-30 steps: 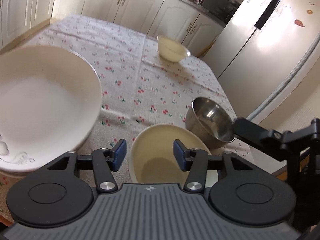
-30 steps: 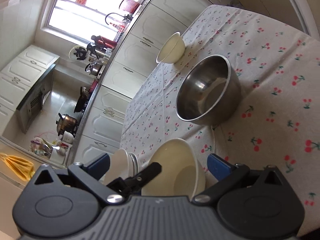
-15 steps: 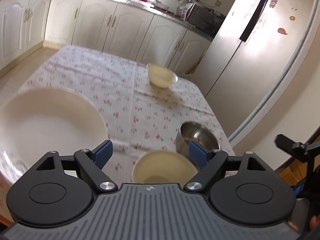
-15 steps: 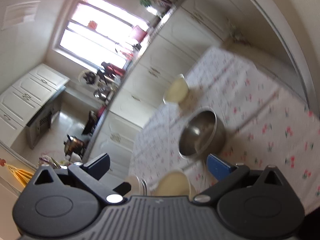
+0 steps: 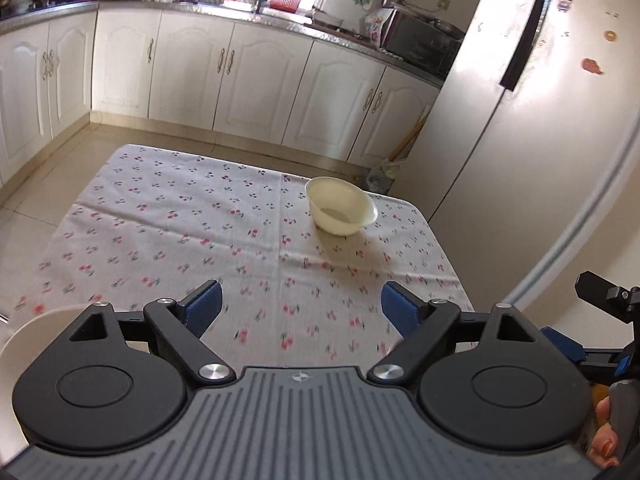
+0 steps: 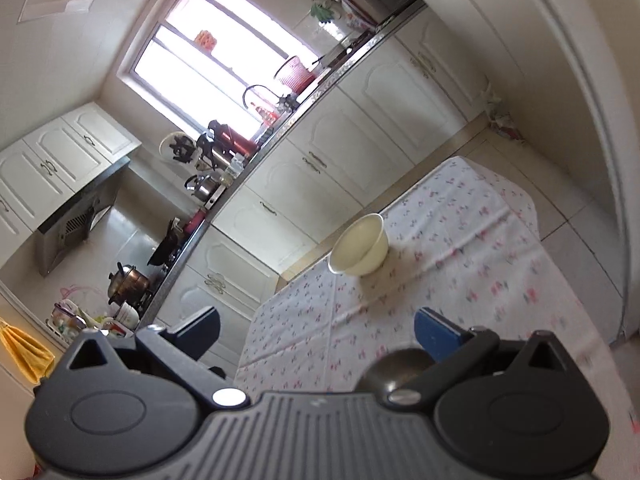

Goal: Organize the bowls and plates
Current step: 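Move the left tool to the smaller cream bowl and grasp its rim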

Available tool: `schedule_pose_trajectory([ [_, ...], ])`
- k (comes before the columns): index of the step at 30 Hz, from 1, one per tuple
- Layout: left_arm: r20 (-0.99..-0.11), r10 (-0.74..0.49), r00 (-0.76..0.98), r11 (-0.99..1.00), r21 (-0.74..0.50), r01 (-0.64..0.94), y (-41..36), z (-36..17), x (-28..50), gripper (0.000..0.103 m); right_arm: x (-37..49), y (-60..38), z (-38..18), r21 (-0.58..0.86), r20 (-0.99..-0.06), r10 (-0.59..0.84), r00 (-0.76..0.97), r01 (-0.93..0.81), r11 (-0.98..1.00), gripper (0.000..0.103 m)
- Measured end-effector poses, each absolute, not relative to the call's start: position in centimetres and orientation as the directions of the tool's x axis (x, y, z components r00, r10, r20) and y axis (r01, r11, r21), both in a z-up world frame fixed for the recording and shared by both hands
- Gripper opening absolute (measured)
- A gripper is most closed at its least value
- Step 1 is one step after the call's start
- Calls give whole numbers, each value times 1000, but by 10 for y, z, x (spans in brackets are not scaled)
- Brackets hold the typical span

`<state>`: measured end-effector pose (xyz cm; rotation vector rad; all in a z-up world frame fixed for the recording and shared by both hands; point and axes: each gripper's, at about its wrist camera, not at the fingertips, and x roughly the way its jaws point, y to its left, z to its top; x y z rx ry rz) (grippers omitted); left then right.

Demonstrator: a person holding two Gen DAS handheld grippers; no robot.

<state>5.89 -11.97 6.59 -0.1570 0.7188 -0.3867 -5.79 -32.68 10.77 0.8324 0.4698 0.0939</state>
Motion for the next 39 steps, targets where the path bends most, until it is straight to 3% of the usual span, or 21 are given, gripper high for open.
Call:
schedule_pose_trajectory([
  [10, -673, -390, 628, 918, -332, 215, -159, 29, 163, 103, 63, -353, 71, 777, -374, 361, 854, 77, 624, 103],
  [18, -678, -400, 616, 911, -365, 191, -191, 3, 232, 78, 137, -365, 37, 812, -379, 433, 818, 69, 580, 103],
  [28, -679, -440, 587, 890, -415, 187, -216, -16, 272, 55, 181, -367, 23, 799, -417, 440, 795, 91, 594, 103],
  [30, -688, -440, 577, 892, -408, 194, -224, -20, 277, 43, 184, -365, 24, 797, -415, 448, 792, 79, 599, 103],
  [35, -694, -461, 553, 884, -413, 218, -232, -25, 279, 32, 191, -361, 26, 795, -408, 464, 786, 56, 604, 103],
  [39, -681, -467, 564, 882, -404, 242, -233, -21, 275, 31, 191, -355, 28, 791, -407, 475, 780, 40, 610, 103],
])
